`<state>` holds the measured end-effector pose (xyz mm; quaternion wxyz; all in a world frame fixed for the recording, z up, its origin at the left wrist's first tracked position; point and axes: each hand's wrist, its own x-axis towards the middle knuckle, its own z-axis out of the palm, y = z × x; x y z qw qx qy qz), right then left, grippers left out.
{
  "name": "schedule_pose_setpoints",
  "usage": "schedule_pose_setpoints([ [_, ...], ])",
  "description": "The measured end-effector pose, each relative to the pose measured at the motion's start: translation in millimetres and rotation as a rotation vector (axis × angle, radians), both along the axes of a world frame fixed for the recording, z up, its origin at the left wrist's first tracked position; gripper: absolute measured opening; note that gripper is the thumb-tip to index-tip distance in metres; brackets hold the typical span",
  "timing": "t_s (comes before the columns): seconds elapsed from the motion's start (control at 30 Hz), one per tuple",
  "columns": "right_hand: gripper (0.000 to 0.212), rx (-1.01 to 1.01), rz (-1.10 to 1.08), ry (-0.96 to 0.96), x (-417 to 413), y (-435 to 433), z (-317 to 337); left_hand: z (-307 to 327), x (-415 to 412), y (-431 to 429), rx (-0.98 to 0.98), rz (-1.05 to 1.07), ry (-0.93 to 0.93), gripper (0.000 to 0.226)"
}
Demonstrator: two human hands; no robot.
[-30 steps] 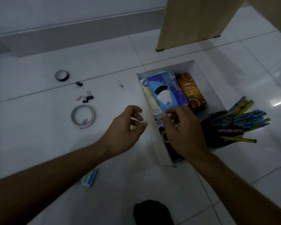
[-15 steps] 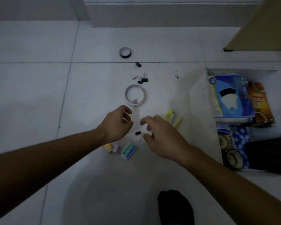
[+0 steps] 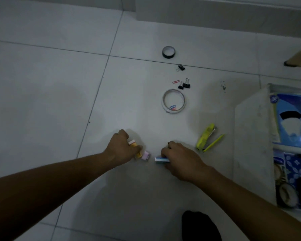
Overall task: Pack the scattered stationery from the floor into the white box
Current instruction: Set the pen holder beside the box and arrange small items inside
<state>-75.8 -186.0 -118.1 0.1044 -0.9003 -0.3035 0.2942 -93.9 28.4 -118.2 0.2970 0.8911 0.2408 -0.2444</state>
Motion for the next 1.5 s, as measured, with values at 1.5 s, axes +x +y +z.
schedule_pose_setpoints([
  [1.5, 0.013, 0.696, -1.520, -0.368, -29, -202, 91, 126, 60, -196, -0.661, -0.443, -0.375, 0.010],
])
